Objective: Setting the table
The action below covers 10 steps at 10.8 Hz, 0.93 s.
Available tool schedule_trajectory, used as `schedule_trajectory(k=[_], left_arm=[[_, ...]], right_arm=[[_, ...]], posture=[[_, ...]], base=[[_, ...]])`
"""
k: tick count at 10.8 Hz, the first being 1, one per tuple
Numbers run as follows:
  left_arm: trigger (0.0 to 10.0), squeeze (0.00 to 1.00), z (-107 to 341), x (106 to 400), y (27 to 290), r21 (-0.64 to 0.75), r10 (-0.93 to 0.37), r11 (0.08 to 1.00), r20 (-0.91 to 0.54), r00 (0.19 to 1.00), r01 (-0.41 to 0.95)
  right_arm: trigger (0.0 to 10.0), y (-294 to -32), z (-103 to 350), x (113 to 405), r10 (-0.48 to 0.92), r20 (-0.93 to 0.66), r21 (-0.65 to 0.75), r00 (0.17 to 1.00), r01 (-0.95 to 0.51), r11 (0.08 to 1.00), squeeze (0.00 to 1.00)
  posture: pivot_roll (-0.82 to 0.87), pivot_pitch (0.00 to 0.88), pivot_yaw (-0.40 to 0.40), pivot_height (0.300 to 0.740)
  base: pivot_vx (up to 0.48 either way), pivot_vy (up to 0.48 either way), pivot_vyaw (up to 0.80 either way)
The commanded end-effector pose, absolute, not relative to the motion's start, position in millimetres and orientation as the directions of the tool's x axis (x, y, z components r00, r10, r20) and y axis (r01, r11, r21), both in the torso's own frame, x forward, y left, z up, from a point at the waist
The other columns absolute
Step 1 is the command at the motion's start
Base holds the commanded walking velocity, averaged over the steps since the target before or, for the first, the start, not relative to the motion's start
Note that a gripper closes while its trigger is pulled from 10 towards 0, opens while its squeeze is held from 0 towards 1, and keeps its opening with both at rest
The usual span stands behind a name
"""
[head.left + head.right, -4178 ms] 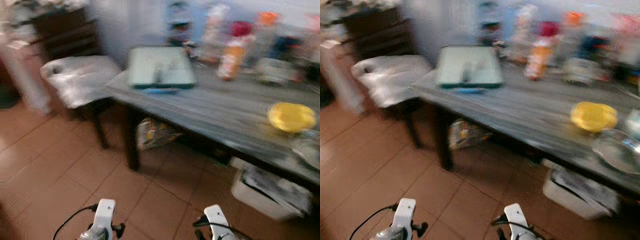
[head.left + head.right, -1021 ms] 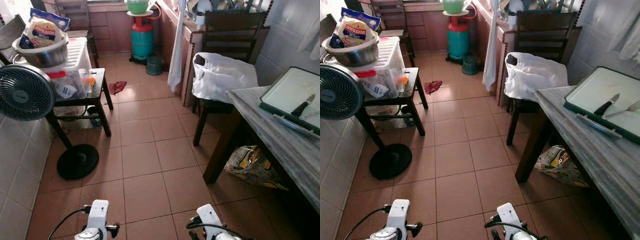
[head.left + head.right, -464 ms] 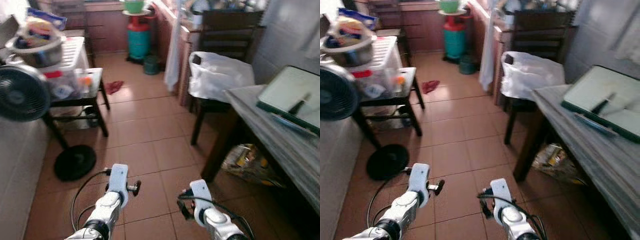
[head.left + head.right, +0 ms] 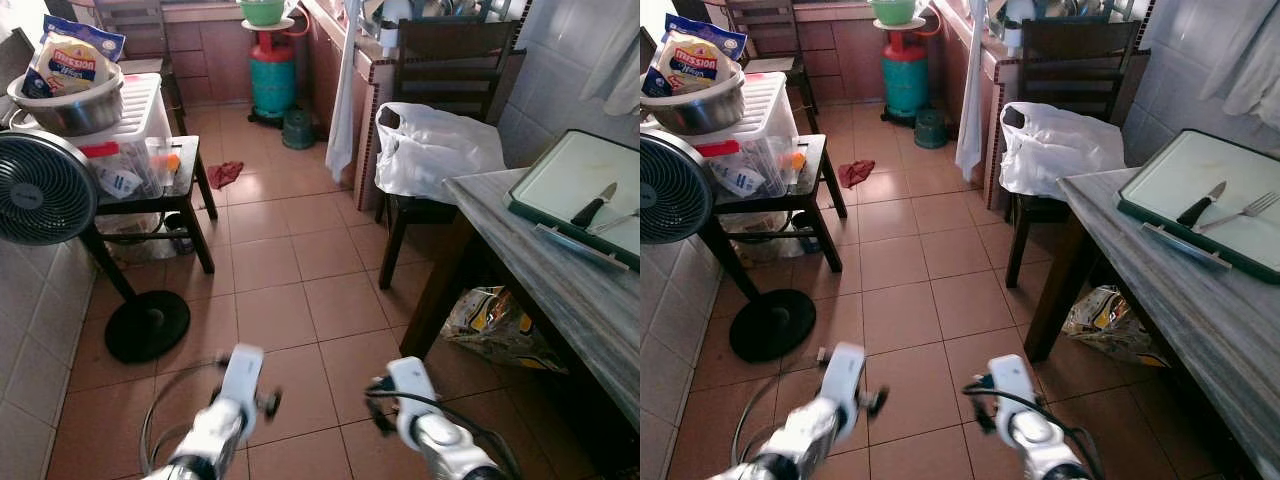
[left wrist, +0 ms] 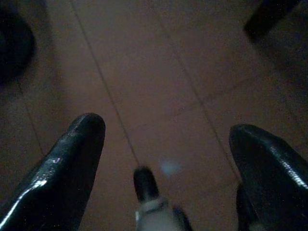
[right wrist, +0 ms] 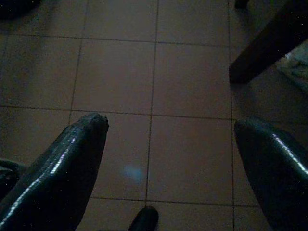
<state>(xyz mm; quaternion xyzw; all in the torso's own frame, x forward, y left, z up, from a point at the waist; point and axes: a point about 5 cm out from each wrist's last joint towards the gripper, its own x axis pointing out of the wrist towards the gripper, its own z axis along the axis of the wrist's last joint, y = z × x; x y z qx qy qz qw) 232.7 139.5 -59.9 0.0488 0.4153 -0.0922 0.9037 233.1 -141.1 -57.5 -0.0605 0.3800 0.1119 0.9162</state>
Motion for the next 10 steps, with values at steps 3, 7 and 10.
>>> schedule_trajectory(k=[3, 7, 10], left_arm=[[10.0, 0.00, -83, 194, 163, 0.014, -0.072, 0.986, -0.864, 0.498, 0.167], [10.0, 0.00, -91, 175, 177, 0.056, -0.036, 0.980, -0.895, 0.445, 0.192], [10.0, 0.00, -89, 178, 175, 0.073, -0.034, 0.974, -0.891, 0.453, 0.215]], right_arm=[[10.0, -148, -69, 215, 0.138, -0.760, -0.050, 0.635, -0.270, 0.962, 0.00], [10.0, -149, -78, 200, 0.148, -0.801, -0.059, 0.580, -0.322, 0.945, 0.00], [10.0, -150, -80, 196, 0.153, -0.805, -0.076, 0.573, -0.355, 0.932, 0.00]], posture=[[0.10, 0.000, -0.022, 0.740], [0.11, 0.000, -0.019, 0.740], [0.12, 0.000, -0.015, 0.740]], base=[[0.000, 0.000, 0.00], [0.000, 0.000, -0.48], [0.000, 0.000, -0.24]])
